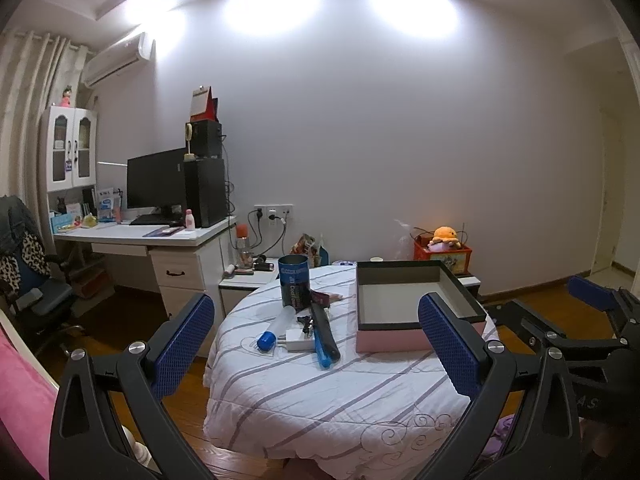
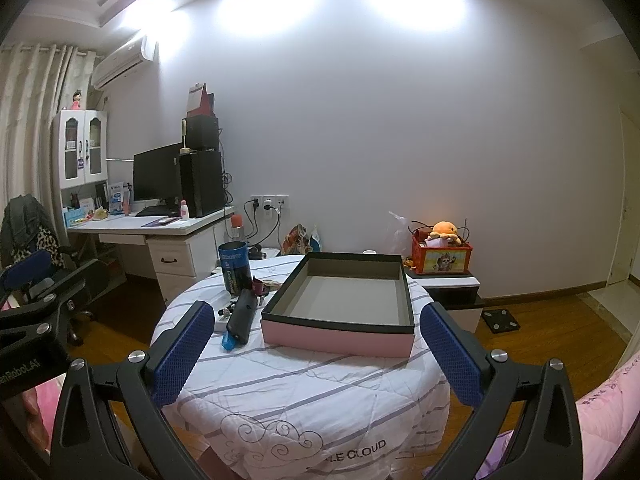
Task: Organize rigid objects
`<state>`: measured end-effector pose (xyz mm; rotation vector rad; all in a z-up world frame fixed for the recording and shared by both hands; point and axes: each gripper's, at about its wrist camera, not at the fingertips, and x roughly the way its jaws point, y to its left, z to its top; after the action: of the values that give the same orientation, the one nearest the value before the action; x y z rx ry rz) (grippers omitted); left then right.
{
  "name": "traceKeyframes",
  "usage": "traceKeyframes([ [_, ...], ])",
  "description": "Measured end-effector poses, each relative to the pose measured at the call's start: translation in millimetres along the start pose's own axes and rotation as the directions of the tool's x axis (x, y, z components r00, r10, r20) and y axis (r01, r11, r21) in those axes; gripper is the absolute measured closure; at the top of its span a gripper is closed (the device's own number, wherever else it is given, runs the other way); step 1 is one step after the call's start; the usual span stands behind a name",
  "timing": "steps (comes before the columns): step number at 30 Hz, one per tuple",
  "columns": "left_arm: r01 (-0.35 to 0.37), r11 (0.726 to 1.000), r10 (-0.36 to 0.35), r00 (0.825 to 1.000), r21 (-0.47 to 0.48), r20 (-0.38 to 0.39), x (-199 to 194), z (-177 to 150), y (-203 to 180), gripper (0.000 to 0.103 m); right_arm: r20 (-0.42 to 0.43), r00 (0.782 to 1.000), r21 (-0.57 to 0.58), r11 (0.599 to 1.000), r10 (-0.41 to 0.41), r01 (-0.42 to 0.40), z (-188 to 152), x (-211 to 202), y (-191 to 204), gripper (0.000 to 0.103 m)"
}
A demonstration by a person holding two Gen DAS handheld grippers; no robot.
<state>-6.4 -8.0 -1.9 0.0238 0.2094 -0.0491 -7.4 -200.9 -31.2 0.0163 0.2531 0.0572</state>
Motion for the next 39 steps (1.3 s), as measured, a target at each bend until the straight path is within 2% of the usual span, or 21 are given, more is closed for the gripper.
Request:
traceKeyframes([
  [39,0.003,1.000,-0.003,1.000,0.008,-0.010,-1.7,-1.6,-2.4,0.000,-0.013,1.000,-0.010,1.000,-0.006,0.006,-1.5,0.4,1.4,0.000],
])
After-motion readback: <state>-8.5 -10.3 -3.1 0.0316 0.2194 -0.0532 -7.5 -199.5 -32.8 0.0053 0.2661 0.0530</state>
